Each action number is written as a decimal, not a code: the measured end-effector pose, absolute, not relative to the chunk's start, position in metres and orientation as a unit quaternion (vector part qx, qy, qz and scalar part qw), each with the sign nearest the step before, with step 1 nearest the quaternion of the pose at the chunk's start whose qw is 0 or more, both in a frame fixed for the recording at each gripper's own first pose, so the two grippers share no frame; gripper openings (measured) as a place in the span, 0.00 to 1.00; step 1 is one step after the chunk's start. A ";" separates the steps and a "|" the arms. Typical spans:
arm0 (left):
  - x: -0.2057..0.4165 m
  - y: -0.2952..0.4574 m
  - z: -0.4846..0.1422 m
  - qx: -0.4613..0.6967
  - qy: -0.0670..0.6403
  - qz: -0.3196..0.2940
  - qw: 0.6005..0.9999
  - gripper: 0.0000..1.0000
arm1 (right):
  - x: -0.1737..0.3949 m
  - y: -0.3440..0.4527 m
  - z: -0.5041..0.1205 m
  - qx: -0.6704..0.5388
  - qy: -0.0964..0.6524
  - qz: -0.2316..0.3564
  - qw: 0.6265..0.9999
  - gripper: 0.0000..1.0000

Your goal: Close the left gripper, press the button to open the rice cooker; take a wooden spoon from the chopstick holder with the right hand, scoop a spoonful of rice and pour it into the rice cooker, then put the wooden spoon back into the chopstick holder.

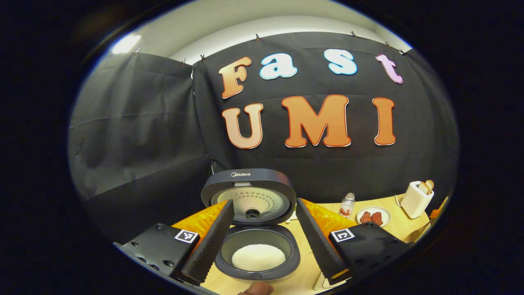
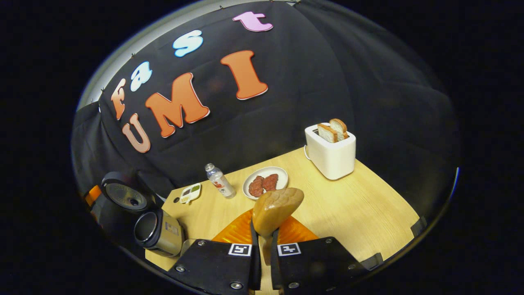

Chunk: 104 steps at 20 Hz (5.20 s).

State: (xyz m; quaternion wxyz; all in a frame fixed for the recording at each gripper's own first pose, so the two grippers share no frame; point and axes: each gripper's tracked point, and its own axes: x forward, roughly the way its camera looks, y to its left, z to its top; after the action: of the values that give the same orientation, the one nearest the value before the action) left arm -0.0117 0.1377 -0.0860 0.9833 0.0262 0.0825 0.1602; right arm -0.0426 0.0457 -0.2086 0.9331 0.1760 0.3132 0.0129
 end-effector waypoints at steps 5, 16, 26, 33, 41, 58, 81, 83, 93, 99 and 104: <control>-0.012 0.164 -0.093 0.040 0.090 0.168 0.981 0.98 | -0.049 0.116 -0.205 0.139 0.311 0.064 0.938 0.09; -0.012 0.231 -0.103 0.059 0.085 0.185 0.977 0.99 | -0.070 0.181 -0.269 -0.053 0.313 0.074 0.945 0.09; 0.000 0.241 -0.116 0.064 0.098 0.173 0.978 1.00 | -0.096 0.194 -0.313 -0.166 0.266 0.066 0.947 0.07; -0.001 0.242 -0.121 0.072 0.104 0.168 0.978 1.00 | -0.108 0.219 -0.331 -0.161 0.269 0.078 0.946 0.07; -0.006 0.251 -0.130 0.065 0.118 0.172 0.976 1.00 | -0.099 0.250 -0.331 -0.006 0.315 0.083 0.945 0.07; 0.004 0.244 -0.131 0.064 0.121 0.154 0.979 1.00 | -0.087 0.245 -0.357 0.410 0.430 0.042 0.803 0.07; -0.010 0.236 -0.106 0.038 0.088 0.182 0.979 1.00 | -0.020 0.202 -0.245 0.690 0.346 0.088 0.629 0.06; -0.018 0.249 -0.107 0.030 0.087 0.194 0.977 0.97 | -0.008 0.227 -0.229 0.711 0.348 0.103 0.602 0.06; -0.057 0.318 -0.120 0.017 0.093 0.262 0.961 0.98 | 0.031 0.366 -0.192 0.656 0.393 0.187 0.617 0.06; -0.073 0.343 -0.132 0.015 0.103 0.285 0.953 1.00 | 0.040 0.411 -0.184 0.555 0.390 0.222 0.700 0.06; -0.072 0.352 -0.137 0.018 0.108 0.290 0.951 0.97 | 0.042 0.436 -0.169 0.440 0.349 0.256 0.787 0.06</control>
State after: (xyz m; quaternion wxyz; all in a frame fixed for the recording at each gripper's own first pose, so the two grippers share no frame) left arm -0.0724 0.3525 -0.1371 0.9507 0.0177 0.1078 0.2903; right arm 0.0420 0.4361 -0.1689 0.7871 0.4396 0.3487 0.2562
